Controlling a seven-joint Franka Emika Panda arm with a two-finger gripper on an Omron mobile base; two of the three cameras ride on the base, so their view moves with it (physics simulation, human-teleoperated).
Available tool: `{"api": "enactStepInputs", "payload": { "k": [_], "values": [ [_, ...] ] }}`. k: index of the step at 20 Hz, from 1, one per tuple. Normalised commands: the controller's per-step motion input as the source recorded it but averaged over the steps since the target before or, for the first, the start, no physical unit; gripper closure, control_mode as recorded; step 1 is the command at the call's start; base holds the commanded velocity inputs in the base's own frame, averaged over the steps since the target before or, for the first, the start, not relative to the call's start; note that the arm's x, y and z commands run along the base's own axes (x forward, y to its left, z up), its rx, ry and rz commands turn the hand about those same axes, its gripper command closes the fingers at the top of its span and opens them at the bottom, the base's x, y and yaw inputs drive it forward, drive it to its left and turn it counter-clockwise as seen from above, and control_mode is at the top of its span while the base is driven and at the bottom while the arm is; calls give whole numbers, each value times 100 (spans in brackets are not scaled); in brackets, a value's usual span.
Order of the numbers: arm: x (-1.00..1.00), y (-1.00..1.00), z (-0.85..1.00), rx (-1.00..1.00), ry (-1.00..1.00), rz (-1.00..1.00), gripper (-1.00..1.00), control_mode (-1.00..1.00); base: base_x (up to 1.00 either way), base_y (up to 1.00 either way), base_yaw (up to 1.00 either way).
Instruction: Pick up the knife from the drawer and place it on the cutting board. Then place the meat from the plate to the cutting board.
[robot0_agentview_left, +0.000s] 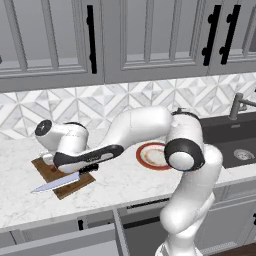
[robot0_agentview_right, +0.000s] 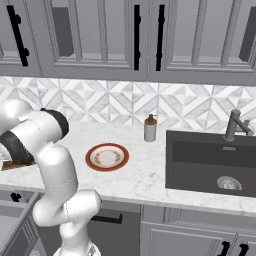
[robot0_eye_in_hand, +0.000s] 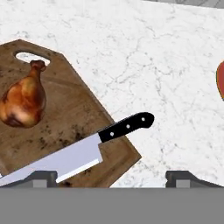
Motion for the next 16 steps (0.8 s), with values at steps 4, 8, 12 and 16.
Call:
{"api": "enactStepInputs", "payload": {
  "k": [4, 8, 12, 16],
  "values": [
    [-88, -100, 62, 12, -21, -2, -100, -100, 0, 0, 0],
    [-61, -100, 57, 13, -20, 0, -100, -100, 0, 0, 0],
    [-48, -100, 33, 14, -15, -1, -100, -100, 0, 0, 0],
    [-1, -56, -10, 6, 1, -2, -100, -100, 0, 0, 0]
  ]
}}
